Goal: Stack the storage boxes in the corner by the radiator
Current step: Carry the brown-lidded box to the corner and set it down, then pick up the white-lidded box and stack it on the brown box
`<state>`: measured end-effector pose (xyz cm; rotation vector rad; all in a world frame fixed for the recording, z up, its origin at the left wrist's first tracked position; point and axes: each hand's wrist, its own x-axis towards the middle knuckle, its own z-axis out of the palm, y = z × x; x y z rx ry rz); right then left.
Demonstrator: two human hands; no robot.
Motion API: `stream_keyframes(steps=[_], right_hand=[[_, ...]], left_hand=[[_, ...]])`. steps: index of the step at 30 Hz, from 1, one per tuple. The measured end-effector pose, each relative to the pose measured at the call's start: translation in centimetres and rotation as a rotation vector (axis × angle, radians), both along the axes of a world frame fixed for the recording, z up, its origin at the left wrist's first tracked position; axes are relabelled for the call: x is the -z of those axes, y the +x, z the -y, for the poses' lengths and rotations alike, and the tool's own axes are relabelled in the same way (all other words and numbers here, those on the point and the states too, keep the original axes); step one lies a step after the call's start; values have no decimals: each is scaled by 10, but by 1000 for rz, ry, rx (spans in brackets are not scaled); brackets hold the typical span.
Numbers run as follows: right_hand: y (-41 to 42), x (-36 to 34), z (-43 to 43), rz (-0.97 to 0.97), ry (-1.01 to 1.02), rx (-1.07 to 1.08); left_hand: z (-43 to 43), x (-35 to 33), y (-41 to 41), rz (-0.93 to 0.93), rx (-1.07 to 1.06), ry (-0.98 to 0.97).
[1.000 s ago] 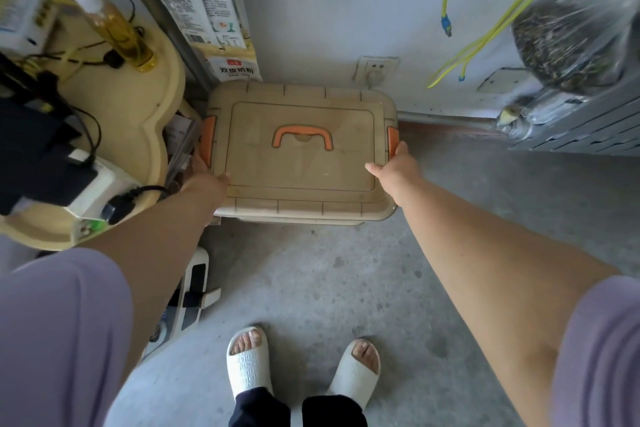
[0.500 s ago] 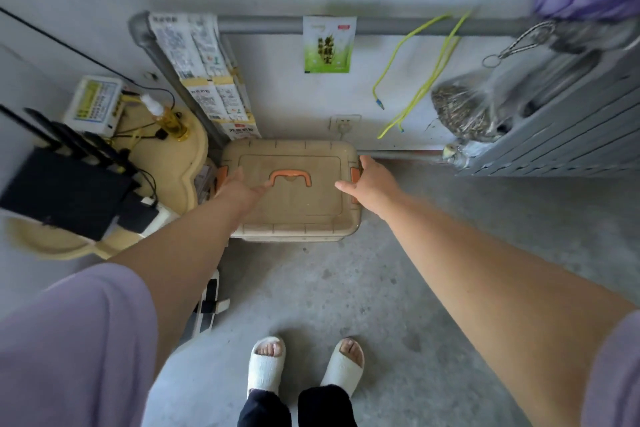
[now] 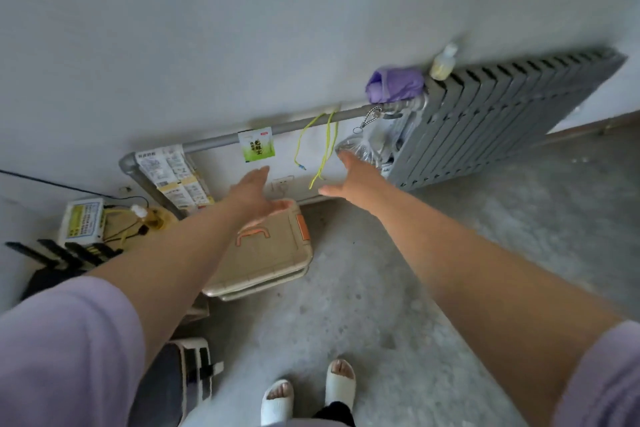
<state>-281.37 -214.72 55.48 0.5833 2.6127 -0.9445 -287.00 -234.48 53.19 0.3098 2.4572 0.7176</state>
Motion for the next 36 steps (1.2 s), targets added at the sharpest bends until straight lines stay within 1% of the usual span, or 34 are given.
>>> stream_keyframes(steps=[3,7,8,10,14,15,21,26,29,31,36], right_hand=[[43,-34,-17,-40,-25,106],[94,-62,-46,-15,14,207],[117,-71,-60,-23,5,277],[139,-76,-71,-34,-39,353],[229,-75,-112,-102,-109,621],[237,-71,-115,-103,-133,642],[365,-64,-185,-97,-113,889],[475,-61,-256,-74,-111,1053],[544,-58,-312,-26,-58,1098],[563,-58,-327,-28,-62,1108],[640,-64,-408,-56,-47,1178]], left_hand=[[-19,-34,16,-82,165,-42],[-52,-57,35,-115,334,-51],[-72,-64,45,-123,398,-56],[-90,-69,54,-115,441,-63],[-164,-75,111,-108,639,-21],[-170,-76,117,-104,645,-25],[-279,-83,211,-107,889,-61],[-380,-73,300,-97,936,-81],[-449,-64,364,-7,938,-55],[-468,-62,379,40,918,-40],[-559,-57,442,113,946,11]])
